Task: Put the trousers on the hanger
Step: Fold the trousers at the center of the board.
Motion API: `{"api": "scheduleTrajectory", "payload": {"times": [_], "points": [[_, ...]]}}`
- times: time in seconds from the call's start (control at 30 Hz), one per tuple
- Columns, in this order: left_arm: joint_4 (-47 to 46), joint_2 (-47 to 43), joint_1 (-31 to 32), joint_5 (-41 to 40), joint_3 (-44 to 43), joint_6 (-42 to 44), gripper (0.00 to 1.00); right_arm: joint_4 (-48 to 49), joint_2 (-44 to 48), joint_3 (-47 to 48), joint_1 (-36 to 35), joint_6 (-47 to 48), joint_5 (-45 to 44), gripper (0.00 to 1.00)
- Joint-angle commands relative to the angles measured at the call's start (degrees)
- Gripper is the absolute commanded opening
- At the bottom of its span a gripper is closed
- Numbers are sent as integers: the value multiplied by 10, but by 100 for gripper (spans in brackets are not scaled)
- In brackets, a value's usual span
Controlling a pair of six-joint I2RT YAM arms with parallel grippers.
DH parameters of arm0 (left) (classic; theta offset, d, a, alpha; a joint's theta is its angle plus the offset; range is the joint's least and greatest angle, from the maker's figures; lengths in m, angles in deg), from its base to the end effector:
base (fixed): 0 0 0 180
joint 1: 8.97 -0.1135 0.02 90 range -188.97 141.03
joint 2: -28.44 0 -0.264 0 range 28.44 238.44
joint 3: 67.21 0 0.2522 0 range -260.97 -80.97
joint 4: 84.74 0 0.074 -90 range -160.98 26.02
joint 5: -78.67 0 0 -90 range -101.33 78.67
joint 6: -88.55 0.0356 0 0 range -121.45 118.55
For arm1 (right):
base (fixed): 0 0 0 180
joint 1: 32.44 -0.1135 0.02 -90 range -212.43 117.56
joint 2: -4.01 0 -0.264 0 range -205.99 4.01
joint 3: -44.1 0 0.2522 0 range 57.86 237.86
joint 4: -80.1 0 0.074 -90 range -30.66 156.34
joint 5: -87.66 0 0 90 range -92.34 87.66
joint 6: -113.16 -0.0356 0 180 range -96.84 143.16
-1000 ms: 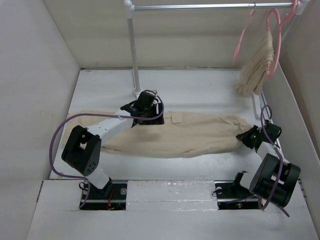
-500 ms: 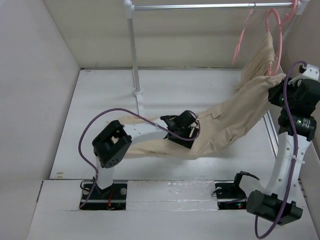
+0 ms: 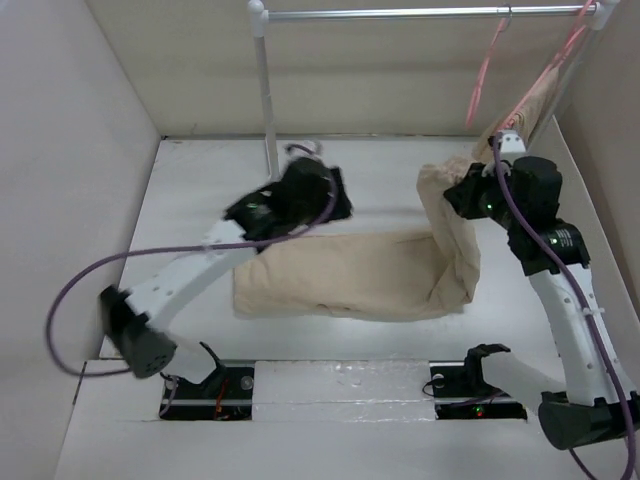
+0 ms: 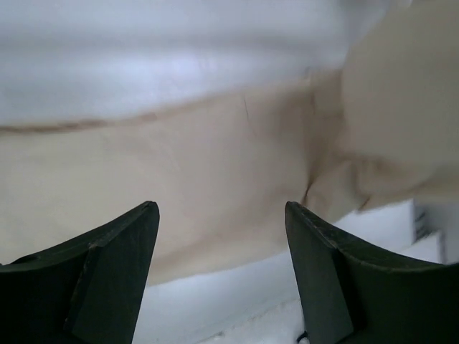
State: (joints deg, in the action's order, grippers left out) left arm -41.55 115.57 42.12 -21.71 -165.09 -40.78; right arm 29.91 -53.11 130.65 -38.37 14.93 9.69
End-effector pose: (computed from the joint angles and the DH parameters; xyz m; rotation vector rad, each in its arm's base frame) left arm 0.2227 -0.2656 0.3657 0.1169 2.2140 -0.7215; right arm 0.1963 0.0278 0.4206 -0.1020 1.9396 0.3674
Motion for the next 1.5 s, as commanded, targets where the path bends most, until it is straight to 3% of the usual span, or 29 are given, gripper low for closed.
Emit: {"api": "scheduleTrajectory", "payload": {"times": [0.0,0.1,0.23,0.33,0.47,0.57,0.7,0.73,0.8,0.83,0.9,1.03,1.1,1.17,1.2,1.23,1.33,1.4,1.47], "points": [[34,-157,-90,-65,20,-24,68,86,-8,8,-97,-54,-35,0],[31,-223,-182,-46,45,0,69,121,-30,10,-179,-100,-97,0],[34,-266,-270,-1,51,27,69,137,-131,62,-354,-125,-190,0],[27,-295,-322,32,55,39,69,151,-206,112,-419,-143,-220,0],[37,-309,-336,12,32,50,70,191,-314,160,-524,-158,-234,2],[41,-314,-336,-5,24,51,70,213,-412,191,-560,-159,-210,2],[55,-329,-336,-26,37,47,70,207,-509,244,-616,-157,-148,11],[55,-333,-336,-32,43,48,70,213,-521,244,-622,-159,-135,38],[57,-342,-336,-53,54,47,70,233,-554,249,-622,-157,-70,71],[56,-343,-336,-58,61,49,71,225,-562,268,-622,-154,-57,93],[57,-338,-336,-69,64,57,71,194,-561,279,-622,-137,-63,100],[52,-333,-336,-70,101,67,71,197,-451,214,-587,-131,-79,100],[43,-328,-336,-53,127,72,70,215,-399,123,-556,-133,-74,98],[28,-313,-336,4,170,81,67,217,-321,61,-530,-135,-82,82],[6,-298,-326,57,222,92,65,217,-271,-32,-515,-134,-102,38],[5,-290,-326,68,222,92,65,217,-271,-33,-515,-134,-102,37],[3,-243,-261,38,257,96,64,188,-205,-128,-471,-129,-113,2],[25,-218,-243,3,259,95,65,163,-158,-182,-433,-126,-117,1],[35,-187,-243,-11,262,104,70,160,-122,-215,-405,-124,-117,14]]}}
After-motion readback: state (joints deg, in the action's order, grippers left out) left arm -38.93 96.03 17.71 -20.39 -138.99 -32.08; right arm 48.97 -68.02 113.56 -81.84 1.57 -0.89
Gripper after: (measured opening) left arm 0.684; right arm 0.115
